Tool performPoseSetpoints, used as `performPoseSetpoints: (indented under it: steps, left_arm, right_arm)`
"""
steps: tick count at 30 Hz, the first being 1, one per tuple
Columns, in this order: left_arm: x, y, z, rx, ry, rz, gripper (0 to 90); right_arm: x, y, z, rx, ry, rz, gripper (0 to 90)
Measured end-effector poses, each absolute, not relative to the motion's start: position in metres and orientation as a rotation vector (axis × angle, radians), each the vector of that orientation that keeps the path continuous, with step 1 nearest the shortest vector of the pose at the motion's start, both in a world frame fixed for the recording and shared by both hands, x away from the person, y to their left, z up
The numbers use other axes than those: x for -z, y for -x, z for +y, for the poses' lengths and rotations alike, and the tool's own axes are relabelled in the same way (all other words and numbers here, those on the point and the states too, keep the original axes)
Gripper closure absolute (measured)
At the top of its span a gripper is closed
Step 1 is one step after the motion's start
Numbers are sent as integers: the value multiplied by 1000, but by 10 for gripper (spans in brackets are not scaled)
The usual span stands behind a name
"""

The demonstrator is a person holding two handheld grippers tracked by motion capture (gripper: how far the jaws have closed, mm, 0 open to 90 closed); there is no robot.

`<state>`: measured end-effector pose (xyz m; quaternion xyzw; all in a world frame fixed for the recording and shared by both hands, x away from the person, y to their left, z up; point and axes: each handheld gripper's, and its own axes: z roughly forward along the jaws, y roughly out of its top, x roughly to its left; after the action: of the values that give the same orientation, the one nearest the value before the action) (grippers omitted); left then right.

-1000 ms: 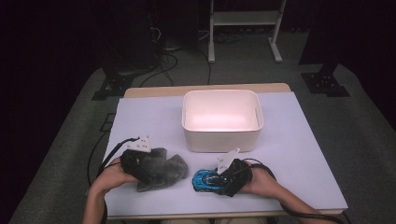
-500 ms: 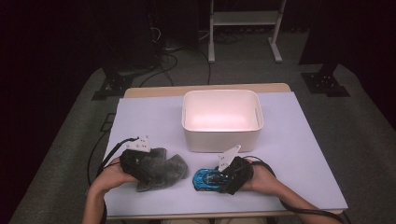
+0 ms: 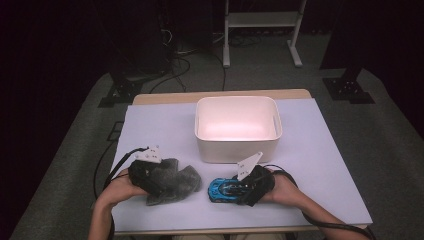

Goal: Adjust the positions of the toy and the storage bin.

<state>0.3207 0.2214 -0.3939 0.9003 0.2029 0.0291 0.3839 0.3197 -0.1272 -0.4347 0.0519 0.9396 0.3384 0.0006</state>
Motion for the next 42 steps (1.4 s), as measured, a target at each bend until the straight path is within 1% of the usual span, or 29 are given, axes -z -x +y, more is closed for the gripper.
performPoseSetpoints:
  steps: [21, 42]
  left_arm:
    - [396, -321, 222, -69, -2292, 522, 73]
    - [397, -324, 227, -66, -2276, 542, 74]
  right_arm:
    - [390, -325, -146, -1133, -187, 2954, 254]
    - [338, -331, -145, -1128, -118, 2964, 254]
